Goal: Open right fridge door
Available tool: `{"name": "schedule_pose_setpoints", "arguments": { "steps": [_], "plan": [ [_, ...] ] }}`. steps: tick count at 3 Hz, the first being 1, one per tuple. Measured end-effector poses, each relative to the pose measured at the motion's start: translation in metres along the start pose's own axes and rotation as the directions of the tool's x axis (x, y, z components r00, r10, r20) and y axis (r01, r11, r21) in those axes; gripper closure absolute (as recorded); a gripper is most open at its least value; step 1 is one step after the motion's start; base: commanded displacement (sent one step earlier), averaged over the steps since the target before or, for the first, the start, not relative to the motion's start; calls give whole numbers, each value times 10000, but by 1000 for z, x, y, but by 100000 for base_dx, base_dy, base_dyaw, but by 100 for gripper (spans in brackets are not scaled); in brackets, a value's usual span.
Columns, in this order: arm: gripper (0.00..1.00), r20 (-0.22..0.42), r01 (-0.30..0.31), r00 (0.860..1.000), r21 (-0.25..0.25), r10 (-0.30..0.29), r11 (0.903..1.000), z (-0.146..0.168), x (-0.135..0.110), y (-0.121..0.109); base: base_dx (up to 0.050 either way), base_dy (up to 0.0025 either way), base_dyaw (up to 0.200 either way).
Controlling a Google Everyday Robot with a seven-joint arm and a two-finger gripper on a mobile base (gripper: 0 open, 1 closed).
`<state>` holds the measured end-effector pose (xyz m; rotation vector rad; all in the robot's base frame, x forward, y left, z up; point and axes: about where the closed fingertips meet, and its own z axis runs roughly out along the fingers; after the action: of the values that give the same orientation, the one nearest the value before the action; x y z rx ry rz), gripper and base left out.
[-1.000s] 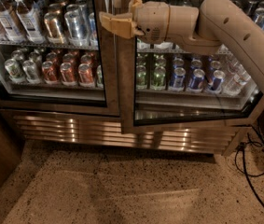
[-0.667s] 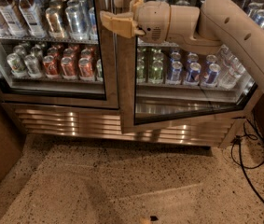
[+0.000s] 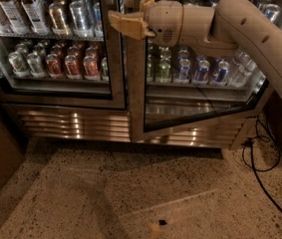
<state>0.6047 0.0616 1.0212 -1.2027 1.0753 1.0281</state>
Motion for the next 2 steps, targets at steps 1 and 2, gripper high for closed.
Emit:
{"name": "schedule_pose_setpoints", "arguments": {
  "steps": [1,2],
  "plan": [
    [81,0,0,10000,0,0,10000,0,0,0,0,0,0],
    [50,0,0,10000,-1,0,10000,0,0,0,0,0,0]
  ]
}}
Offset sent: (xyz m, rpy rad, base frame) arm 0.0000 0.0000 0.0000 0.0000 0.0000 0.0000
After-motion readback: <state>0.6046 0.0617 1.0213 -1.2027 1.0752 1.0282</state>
